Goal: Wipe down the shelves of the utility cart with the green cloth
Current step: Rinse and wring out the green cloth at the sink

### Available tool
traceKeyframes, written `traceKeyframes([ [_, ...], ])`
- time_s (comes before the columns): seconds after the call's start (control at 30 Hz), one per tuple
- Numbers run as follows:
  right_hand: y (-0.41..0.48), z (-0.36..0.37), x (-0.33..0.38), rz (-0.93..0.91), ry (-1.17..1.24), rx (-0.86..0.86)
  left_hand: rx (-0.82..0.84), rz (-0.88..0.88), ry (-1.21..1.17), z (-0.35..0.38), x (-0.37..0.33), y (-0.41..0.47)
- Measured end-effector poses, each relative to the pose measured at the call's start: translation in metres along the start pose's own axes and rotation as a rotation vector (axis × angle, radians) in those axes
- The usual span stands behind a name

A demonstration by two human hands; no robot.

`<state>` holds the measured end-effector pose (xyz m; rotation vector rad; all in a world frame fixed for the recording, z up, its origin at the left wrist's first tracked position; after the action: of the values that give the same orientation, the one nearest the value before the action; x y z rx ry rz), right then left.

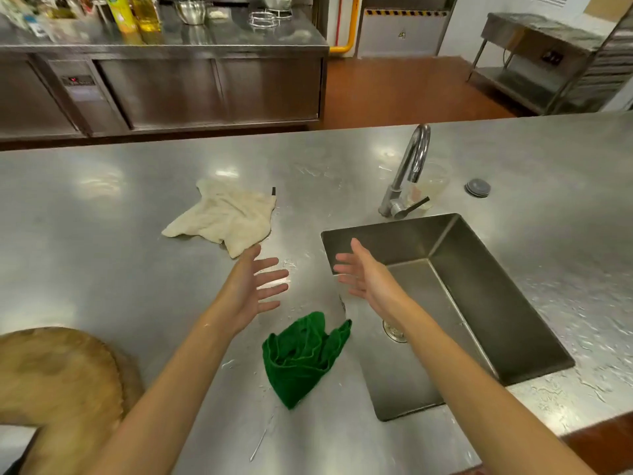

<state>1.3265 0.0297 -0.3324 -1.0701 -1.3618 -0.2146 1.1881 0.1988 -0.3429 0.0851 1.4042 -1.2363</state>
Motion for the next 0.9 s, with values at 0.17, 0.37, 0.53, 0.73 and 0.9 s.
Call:
traceKeyframes([
  [0.17, 0.02, 0.017, -0.035, 0.054, -0.056, 0.059, -0.06, -0.088, 0.038, -0.018, 0.04, 0.013],
  [0.37, 0.029, 0.028, -0.084, -0.072, -0.396, 0.087, -0.085, -0.199, 0.123, -0.026, 0.094, 0.019],
  [0.53, 0.024, 0.052, -0.146, -0.049, -0.623, 0.282, -0.103, -0.259, 0.218, -0.029, 0.132, 0.019],
  [0.73, 0.009, 0.072, -0.176, -0.355, -1.23, 0.273, -0.109, -0.239, 0.272, -0.032, 0.145, 0.017],
  [0.9, 0.006, 0.069, -0.178, -0.34, -1.124, 0.146, -0.136, -0.205, 0.303, -0.032, 0.151, 0.013],
])
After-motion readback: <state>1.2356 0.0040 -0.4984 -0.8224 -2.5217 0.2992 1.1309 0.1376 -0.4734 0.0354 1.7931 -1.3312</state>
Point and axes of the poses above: each hand's wrist, its own y-axis towards the middle knuckle, its own z-axis out of the palm, x = y × z, the point moved 7 cm from there along y, towards the middle knuckle, and after that the axes turned 5 degrees about -y, right-handed, at the moved point
